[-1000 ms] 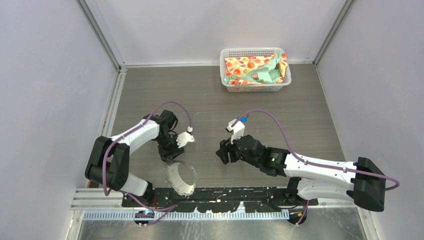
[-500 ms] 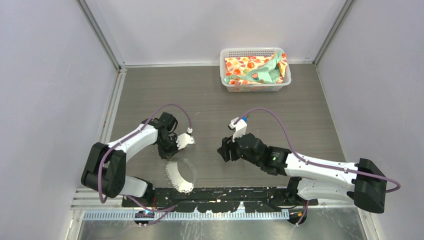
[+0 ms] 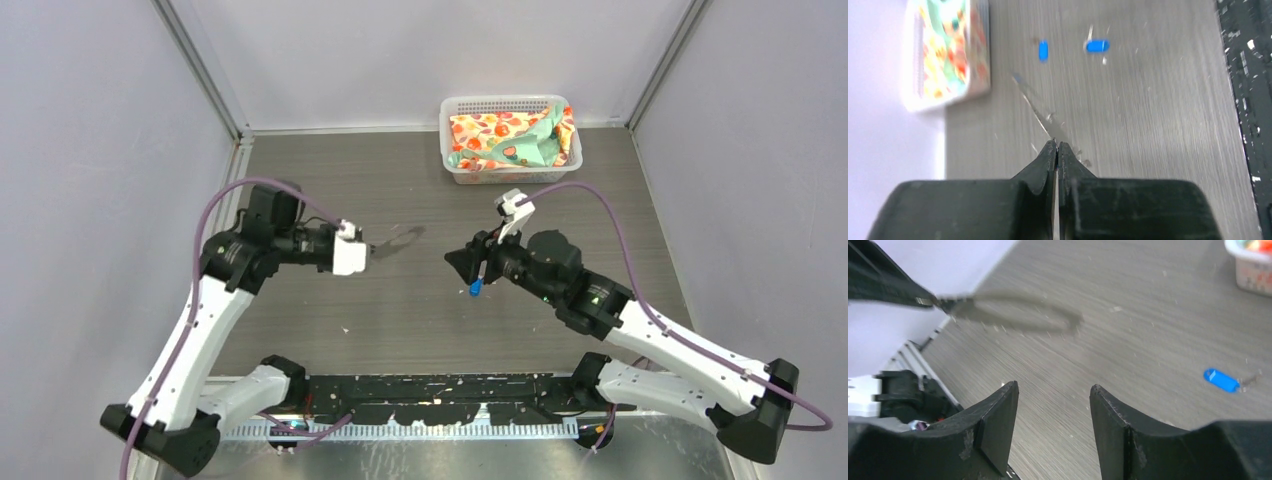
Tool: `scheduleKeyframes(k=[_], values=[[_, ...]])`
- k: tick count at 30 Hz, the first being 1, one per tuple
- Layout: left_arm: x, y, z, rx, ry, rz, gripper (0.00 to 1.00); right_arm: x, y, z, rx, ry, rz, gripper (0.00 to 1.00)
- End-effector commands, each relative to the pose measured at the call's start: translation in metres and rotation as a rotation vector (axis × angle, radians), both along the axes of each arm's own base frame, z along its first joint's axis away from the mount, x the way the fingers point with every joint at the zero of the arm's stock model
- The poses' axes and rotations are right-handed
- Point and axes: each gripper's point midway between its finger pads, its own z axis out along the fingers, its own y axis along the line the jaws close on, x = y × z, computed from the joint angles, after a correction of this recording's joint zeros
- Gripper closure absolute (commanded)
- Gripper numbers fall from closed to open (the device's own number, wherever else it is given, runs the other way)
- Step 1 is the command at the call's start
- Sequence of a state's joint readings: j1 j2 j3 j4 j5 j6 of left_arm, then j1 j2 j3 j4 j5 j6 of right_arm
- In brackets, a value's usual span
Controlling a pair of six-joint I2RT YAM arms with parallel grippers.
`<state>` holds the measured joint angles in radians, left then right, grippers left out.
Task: Put the keys on the keyring
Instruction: Pick up the keyring from the center of the board.
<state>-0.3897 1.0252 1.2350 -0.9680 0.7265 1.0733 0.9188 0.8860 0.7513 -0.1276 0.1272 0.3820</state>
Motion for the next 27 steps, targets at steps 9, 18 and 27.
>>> scheduleKeyframes(k=[9,18,27], values=[[-0.092,-0.047,0.099,-0.292,-0.356,-0.526,1.00,-0.053,0.003,0.148,0.162,-0.293,0.322,0.25],[-0.113,-0.050,0.112,-0.340,-0.263,-0.538,1.00,-0.105,0.037,0.139,0.271,-0.086,0.647,0.14],[-0.118,-0.050,0.119,-0.387,-0.190,-0.508,1.00,-0.099,0.049,0.110,0.290,0.004,0.626,0.11]])
